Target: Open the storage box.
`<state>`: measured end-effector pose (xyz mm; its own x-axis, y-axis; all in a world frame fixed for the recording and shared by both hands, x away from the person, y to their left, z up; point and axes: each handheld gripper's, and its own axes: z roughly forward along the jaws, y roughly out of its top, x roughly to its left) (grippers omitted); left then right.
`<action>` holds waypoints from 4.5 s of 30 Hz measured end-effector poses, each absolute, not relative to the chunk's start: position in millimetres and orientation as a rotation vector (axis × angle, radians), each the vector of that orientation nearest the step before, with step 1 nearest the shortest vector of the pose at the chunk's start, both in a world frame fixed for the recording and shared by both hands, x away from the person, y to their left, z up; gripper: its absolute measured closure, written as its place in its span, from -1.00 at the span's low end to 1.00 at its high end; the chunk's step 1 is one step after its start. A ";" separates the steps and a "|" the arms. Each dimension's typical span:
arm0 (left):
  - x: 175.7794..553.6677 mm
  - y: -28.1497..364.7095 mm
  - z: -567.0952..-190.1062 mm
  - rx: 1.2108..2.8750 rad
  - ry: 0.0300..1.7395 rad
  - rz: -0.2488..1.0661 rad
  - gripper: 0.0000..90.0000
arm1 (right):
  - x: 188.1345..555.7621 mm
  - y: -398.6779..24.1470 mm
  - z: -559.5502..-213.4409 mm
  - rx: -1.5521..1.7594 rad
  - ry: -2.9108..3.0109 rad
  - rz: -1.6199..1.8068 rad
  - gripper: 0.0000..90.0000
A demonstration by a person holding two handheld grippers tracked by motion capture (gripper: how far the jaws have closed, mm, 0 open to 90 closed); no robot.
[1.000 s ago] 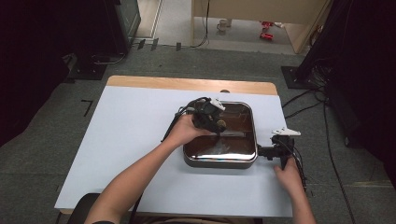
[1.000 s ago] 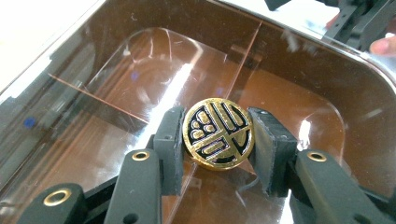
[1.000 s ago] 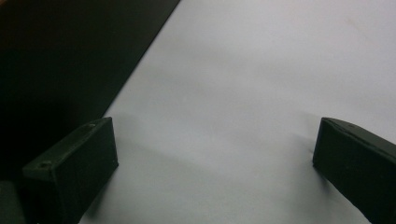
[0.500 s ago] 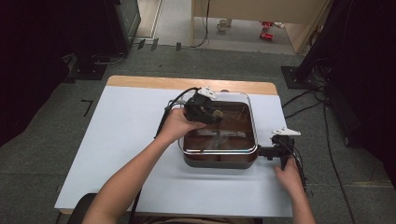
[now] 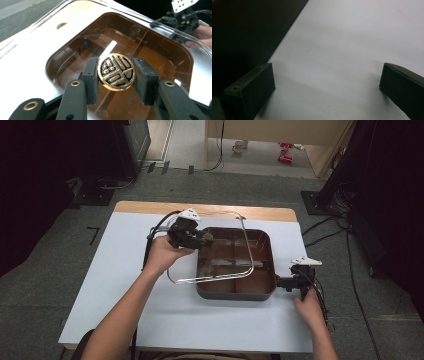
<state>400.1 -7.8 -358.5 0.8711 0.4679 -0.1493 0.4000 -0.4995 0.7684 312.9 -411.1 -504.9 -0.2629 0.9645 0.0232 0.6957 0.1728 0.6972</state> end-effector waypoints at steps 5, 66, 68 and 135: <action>402.7 12.5 -360.0 2.149 0.678 0.114 0.31 | 312.9 -411.1 -504.9 1.568 2.029 0.846 -1.00; 443.8 173.8 -451.5 2.072 1.299 0.257 0.31 | 313.2 -411.2 -504.9 1.566 2.029 0.845 -1.00; 445.4 171.9 -455.2 2.083 1.299 0.262 0.31 | 313.2 -411.2 -504.9 1.566 2.030 0.845 -1.00; 319.0 99.4 -441.5 2.082 0.943 0.243 -0.44 | 313.1 -411.1 -504.9 1.566 2.029 0.845 -1.00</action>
